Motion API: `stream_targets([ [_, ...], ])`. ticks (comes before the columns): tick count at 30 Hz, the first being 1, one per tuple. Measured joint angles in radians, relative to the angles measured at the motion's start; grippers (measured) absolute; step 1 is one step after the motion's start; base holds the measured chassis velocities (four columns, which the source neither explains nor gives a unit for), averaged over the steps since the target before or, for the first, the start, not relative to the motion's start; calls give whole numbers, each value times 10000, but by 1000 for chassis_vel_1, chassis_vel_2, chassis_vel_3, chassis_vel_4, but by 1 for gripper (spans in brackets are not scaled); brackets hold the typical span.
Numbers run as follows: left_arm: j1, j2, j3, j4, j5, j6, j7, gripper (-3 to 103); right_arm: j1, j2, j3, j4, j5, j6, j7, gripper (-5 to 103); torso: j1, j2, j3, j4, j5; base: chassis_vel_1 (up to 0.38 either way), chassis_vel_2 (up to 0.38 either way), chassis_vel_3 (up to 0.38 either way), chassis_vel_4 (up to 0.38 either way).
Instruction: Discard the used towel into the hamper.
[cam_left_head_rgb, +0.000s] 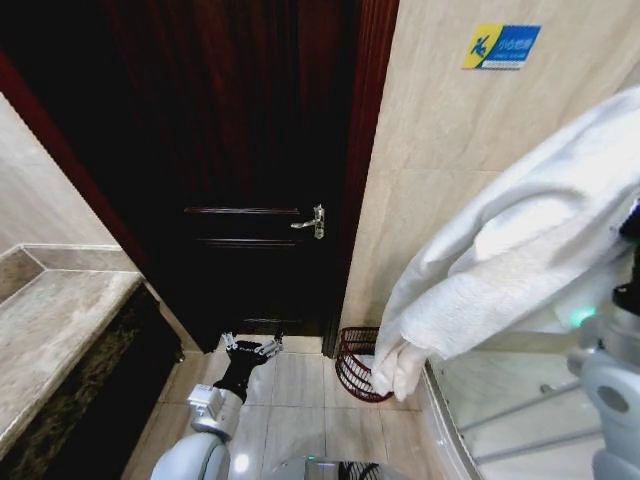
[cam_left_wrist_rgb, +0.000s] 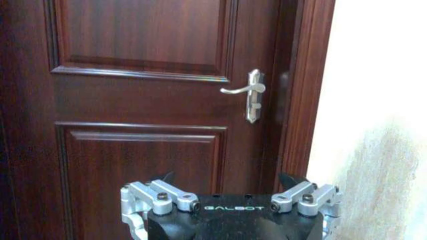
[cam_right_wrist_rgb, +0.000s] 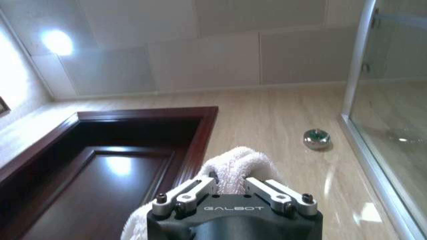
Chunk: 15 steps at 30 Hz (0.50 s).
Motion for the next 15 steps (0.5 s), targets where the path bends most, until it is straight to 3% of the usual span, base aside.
stream_targets([
  [15,-2,0,0,0,0,0,0,100,573,-25,-32,-309,-35,-427,-91,5,8,-3,2,2,-4,40,49,53,46],
])
